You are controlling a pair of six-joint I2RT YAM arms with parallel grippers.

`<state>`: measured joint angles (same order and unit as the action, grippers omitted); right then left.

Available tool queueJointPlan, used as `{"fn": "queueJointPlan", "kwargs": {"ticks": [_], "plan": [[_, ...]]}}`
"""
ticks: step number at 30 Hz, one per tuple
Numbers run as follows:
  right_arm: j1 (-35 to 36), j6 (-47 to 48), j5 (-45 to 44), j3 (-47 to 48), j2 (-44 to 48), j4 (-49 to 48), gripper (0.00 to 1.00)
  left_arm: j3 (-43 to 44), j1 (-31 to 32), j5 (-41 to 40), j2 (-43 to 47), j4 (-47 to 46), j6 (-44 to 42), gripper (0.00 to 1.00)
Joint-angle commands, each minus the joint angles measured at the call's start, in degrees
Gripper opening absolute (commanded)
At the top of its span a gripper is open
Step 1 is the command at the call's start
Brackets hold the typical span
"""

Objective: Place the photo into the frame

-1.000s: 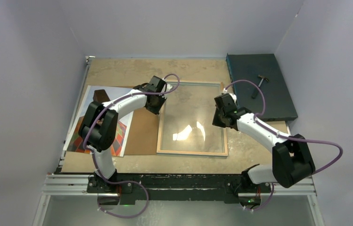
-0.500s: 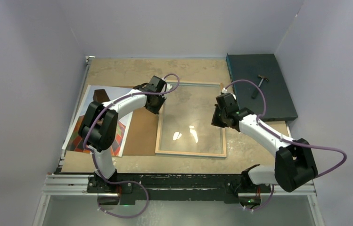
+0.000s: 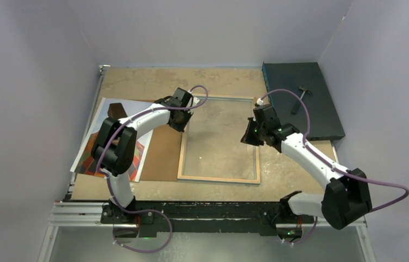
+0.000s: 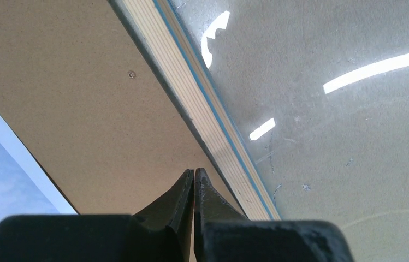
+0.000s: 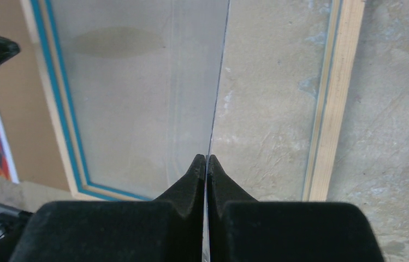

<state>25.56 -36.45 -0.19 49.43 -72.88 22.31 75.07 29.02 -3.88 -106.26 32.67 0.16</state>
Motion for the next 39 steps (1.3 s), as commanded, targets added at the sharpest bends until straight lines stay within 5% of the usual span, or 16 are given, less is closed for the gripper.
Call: {"fn": "queueJointPlan", "kwargs": {"ticks": [1, 39], "plan": [[0.21, -0.67, 5.34, 3.12, 2.02, 2.26, 0.0, -0.03, -0.27, -0.44, 0.48, -1.11, -1.53, 0.01], [-3.26, -5.83, 21.58, -4.73, 8.1, -10.36, 0.0, -3.85, -2.3, 1.47, 0.16, -2.85, -2.01, 0.0]]}}
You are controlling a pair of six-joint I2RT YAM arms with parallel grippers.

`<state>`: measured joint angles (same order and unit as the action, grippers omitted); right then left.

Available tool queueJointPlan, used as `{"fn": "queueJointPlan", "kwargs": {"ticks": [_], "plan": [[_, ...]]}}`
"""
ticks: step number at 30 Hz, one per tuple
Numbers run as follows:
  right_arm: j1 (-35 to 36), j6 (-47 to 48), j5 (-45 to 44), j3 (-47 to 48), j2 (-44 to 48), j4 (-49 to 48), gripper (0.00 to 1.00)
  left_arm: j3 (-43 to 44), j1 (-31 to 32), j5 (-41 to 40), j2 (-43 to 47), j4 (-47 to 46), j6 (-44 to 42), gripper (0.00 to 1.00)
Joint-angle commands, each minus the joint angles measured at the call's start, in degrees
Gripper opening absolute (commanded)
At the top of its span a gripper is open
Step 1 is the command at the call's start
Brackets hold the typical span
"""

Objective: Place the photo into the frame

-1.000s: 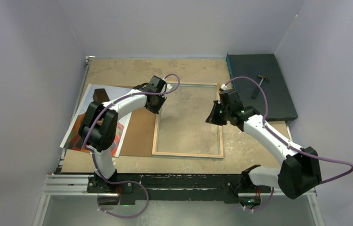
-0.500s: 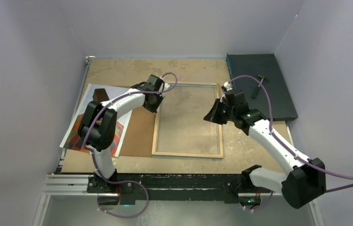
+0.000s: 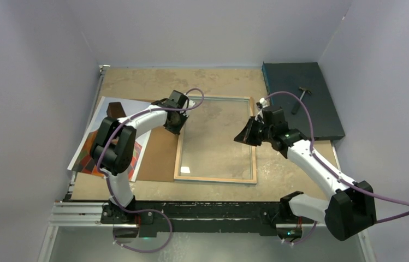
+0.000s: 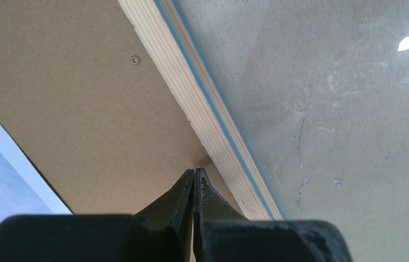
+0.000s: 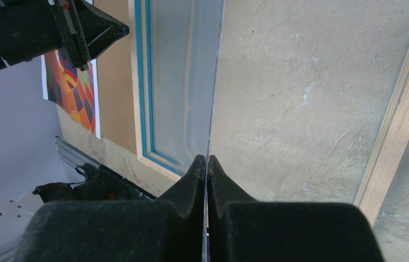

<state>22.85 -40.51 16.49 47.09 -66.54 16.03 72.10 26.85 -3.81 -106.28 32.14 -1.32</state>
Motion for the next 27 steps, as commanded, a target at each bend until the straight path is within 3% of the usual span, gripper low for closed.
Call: {"fn": "queueJointPlan", "kwargs": {"ticks": [1, 10, 27], "plan": [[-0.8, -2.04, 5.55, -2.94, 2.48, -5.13, 0.0, -0.97, -0.13, 1.44, 0.17, -2.38, -0.52, 0.0], [-4.82, -4.14, 11.75, -5.82, 6.1, -10.54, 0.0, -1.06, -0.13, 1.44, 0.01, -2.61, -0.45, 0.0], [-5.76, -5.2, 14.77, -7.05, 4.27, -13.83, 0.0, -1.45, -0.13, 1.47, 0.74, -2.48, -0.62, 0.0]]}}
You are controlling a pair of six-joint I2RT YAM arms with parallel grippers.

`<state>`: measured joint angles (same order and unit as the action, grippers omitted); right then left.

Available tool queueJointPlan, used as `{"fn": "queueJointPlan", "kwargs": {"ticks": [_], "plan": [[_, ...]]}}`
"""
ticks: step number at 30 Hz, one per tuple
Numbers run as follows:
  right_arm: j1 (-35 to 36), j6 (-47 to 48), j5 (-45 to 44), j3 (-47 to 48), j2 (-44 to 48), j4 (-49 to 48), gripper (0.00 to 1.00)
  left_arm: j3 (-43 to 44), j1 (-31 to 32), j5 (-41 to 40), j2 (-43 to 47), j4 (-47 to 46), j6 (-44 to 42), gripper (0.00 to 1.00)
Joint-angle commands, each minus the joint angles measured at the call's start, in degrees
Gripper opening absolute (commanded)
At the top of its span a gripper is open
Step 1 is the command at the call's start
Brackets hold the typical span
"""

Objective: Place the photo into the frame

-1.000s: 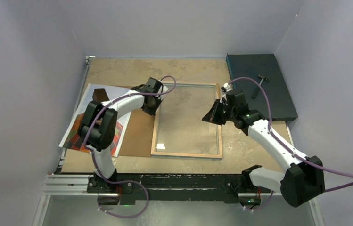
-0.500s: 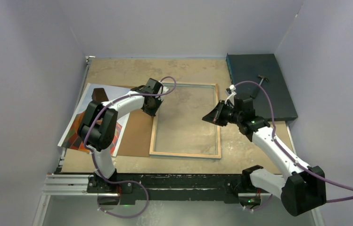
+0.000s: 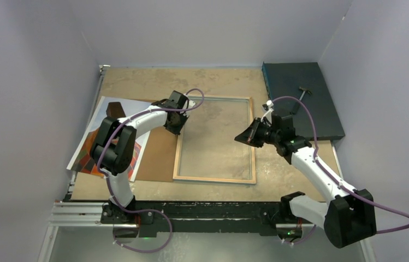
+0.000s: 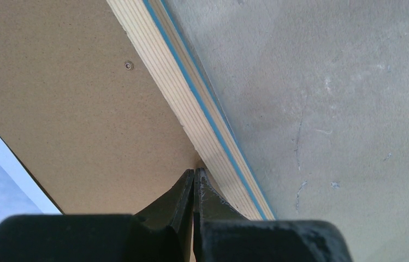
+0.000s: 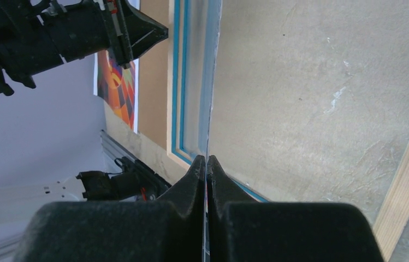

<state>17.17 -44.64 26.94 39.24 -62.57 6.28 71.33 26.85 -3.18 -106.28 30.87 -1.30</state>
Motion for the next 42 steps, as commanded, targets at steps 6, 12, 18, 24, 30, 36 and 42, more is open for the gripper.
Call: {"fn": "queueJointPlan", "kwargs": {"ticks": [6, 12, 18, 24, 30, 36, 42], "plan": [[-0.52, -3.59, 7.58, -0.46, -0.49, -6.67, 0.0, 0.01, -0.03, 1.5, -0.02, -1.35, -0.11, 0.0], [-1.26, -8.72, 12.14, 0.32, 0.17, -9.54, 0.0, 0.59, -0.04, 1.51, 0.22, -1.23, -0.12, 0.0], [-1.85, -5.85, 6.09, 7.44, 1.69, -1.5, 0.0, 2.41, -0.2, 2.03, 2.06, 0.33, 0.09, 0.0], [-2.31, -5.71, 2.25, 9.8, 3.51, 1.26, 0.0, 3.57, -1.35, 2.92, 4.4, 1.47, 0.03, 0.0], [-2.31, -2.96, 0.33, 10.68, 5.68, 1.44, 0.0, 3.03, -2.59, 2.92, 5.74, 2.44, -0.28, 0.0], [-2.3, -3.66, 8.29, 11.34, 5.96, -4.9, 0.0, 6.56, -6.54, 6.14, 8.49, 5.77, 0.02, 0.0], [-2.31, -5.58, 15.69, 12.45, 6.07, -12.48, 0.0, 6.46, -10.51, 4.59, 10.75, 5.77, -0.57, 0.08]]}}
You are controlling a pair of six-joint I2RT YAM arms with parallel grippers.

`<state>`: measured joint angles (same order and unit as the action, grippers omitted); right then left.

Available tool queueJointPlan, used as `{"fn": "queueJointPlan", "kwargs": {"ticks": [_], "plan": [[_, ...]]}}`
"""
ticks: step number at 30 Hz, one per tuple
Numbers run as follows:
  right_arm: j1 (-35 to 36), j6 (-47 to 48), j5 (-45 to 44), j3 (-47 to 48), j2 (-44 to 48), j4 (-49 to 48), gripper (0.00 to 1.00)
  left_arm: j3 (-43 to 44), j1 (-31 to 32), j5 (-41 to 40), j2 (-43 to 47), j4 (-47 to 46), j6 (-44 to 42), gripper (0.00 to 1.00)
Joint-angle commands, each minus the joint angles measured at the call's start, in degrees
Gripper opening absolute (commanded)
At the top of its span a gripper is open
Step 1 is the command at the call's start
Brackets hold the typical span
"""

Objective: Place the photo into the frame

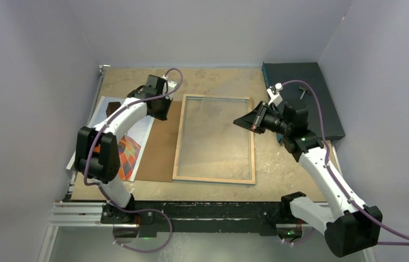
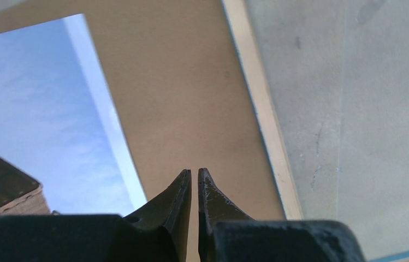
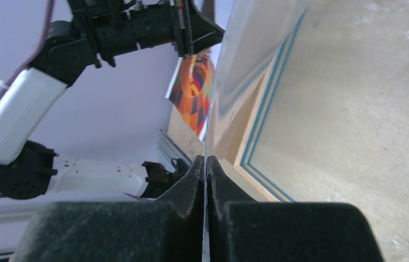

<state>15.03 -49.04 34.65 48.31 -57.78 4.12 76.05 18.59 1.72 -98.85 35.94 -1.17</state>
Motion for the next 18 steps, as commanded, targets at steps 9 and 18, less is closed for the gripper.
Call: {"fn": "queueJointPlan", "kwargs": {"ticks": [9, 18], "plan": [[-0.17, 1.66, 8.84, -2.66, -1.95, -11.39, 0.0, -2.38, -3.51, -1.62, 4.04, -1.12, -0.5, 0.09], [-0.17, 6.52, 3.55, -11.67, -8.42, -10.44, 0.0, -4.46, -3.56, -1.56, 2.59, -2.31, -1.03, 0.07]]}}
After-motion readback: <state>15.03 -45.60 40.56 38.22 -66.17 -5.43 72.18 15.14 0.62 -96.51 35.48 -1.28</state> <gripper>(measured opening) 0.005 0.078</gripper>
